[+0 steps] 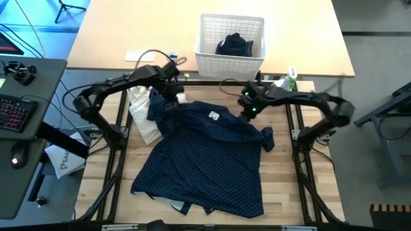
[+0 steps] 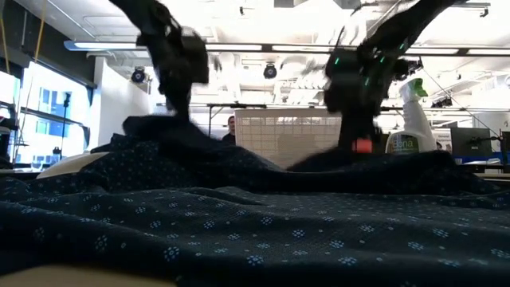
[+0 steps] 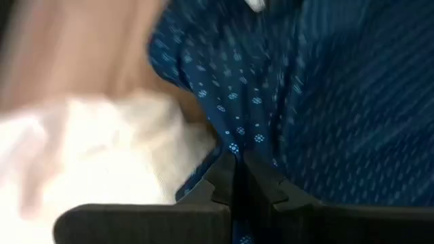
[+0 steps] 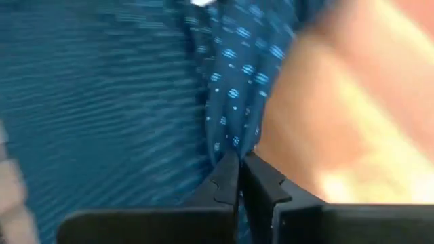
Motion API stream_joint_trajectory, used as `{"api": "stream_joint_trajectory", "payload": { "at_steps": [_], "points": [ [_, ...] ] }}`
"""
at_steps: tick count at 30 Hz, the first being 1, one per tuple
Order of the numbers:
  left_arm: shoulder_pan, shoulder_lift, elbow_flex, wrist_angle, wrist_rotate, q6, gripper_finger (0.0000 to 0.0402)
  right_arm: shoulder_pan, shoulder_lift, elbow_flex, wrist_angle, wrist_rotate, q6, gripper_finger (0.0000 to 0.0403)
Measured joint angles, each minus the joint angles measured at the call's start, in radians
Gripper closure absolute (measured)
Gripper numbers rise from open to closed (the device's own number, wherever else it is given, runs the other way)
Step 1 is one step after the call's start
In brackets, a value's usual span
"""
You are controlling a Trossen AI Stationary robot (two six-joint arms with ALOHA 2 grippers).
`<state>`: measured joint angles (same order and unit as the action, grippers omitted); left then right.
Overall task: Fold Laundry from Bin
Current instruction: Fold the blue polo shirt
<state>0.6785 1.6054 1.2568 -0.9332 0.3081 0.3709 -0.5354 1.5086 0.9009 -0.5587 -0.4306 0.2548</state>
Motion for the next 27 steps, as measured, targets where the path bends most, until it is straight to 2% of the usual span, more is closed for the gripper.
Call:
{"api": "stream_joint_trajectory", "payload": {
  "at_steps": [3,4,5,6,10,12,14,22,27],
  "points": [
    [0.003,-0.056,0.057,0.024,0.000,-0.022,0.0400,-0.010,-0.134,0.000,-0.012,-0.196,-0.027,0.0399],
    [0.011,-0.071,0.071,0.038,-0.001,-0.027,0.0400,-0.015,-0.175,0.000,-0.013,-0.222,-0.032,0.0399],
    [0.020,-0.086,0.078,0.067,-0.010,-0.035,0.0400,-0.022,-0.210,0.001,-0.012,-0.192,-0.035,0.0400],
    [0.030,-0.096,0.079,0.104,-0.032,-0.052,0.0400,-0.032,-0.242,0.001,-0.009,-0.104,-0.035,0.0401],
    [0.076,-0.087,0.079,0.216,-0.107,-0.105,0.0401,-0.042,-0.314,0.001,0.015,0.431,0.024,0.0400],
    [0.090,-0.056,0.079,0.256,-0.141,-0.133,0.0401,-0.048,-0.317,0.001,0.028,0.598,0.039,0.0401],
    [0.096,-0.018,0.078,0.275,-0.186,-0.153,0.0401,-0.059,-0.310,0.001,0.062,0.659,0.026,0.0402],
    [0.084,0.086,0.077,0.465,-0.348,-0.161,0.0401,-0.110,-0.205,0.001,0.187,0.686,-0.078,0.0401],
    [0.093,0.119,0.077,0.543,-0.464,-0.161,0.0401,-0.135,-0.128,0.001,0.248,0.829,-0.144,0.0400]
  ]
}}
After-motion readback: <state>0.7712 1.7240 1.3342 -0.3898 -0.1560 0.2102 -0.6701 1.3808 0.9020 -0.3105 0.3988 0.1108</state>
